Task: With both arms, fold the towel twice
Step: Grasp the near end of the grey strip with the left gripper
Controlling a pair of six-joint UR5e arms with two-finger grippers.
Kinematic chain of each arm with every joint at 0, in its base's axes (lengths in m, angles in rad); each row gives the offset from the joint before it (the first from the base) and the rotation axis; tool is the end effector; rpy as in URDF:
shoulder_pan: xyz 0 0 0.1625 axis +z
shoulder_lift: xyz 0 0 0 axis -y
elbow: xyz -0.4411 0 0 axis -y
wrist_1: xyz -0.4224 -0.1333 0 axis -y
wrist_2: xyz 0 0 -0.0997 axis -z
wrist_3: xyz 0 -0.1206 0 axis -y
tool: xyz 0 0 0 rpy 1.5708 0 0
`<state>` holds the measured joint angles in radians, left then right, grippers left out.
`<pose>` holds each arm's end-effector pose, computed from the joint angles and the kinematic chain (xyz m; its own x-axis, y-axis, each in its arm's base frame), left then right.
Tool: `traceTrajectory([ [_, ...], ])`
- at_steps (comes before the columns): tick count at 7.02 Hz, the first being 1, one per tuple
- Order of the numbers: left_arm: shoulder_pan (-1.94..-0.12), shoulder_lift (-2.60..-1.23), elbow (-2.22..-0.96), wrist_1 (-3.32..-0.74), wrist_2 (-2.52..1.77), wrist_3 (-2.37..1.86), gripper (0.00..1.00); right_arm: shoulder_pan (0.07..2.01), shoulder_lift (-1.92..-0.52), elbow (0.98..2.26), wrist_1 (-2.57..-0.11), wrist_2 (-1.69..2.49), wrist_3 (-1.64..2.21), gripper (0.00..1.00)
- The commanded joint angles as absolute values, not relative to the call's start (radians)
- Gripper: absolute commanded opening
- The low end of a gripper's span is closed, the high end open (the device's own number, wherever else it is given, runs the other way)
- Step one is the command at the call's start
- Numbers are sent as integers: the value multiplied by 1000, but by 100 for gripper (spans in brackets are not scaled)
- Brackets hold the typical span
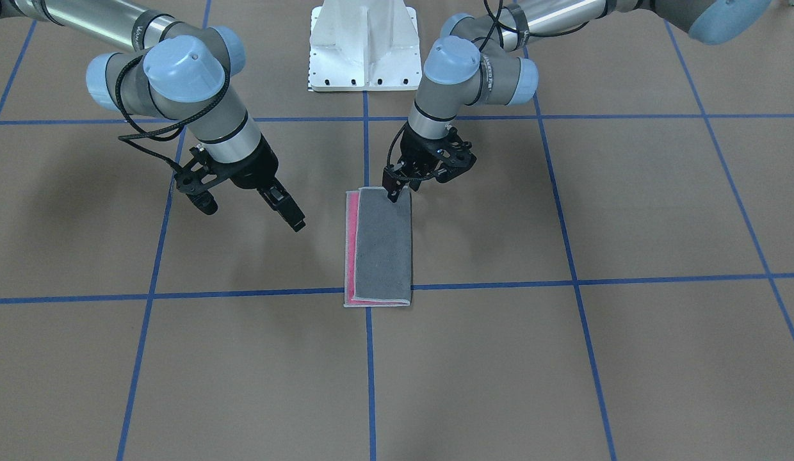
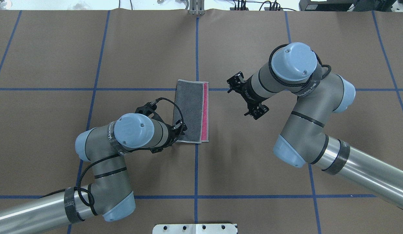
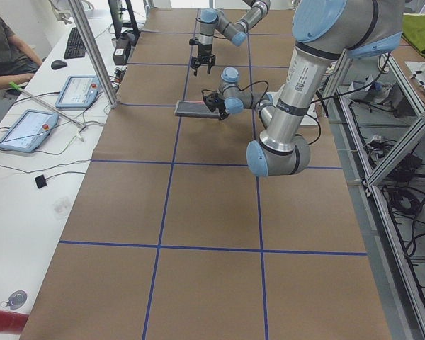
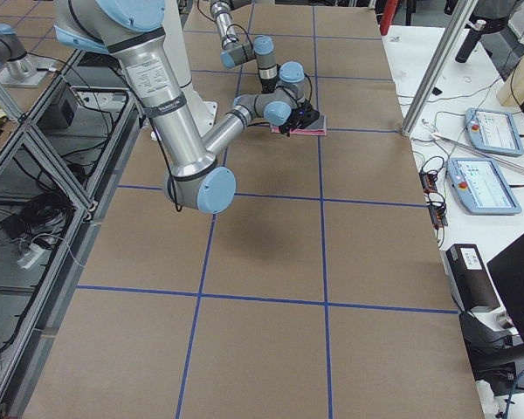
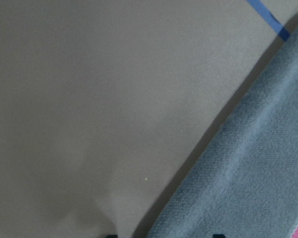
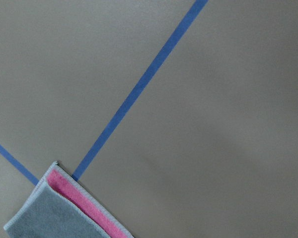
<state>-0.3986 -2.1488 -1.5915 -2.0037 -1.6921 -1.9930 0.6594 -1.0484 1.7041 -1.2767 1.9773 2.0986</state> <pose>0.6395 -0.3981 0.2698 0.3130 -0.5732 -0.7573 0.4581 0.7896 -0.4083 -0.5032 -0.4984 0.2706 0.2419 0.7728 0.5868 -0.4982 0.6178 -0.6084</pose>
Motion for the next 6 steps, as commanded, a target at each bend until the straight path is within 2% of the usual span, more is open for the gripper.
traceTrajectory([
  [1, -397, -2149, -1595, -2003, -1692, -1993, 14, 657, -1049, 1704, -1278, 1977, 2100, 100],
  [2, -402, -2151, -1600, -2003, -1692, -1993, 0, 657, -1049, 1706, -1278, 1977, 2099, 100],
  [6, -439, -2180, -1601, -2002, -1692, -1991, 0, 658, -1051, 1704, -1279, 1977, 2098, 100],
])
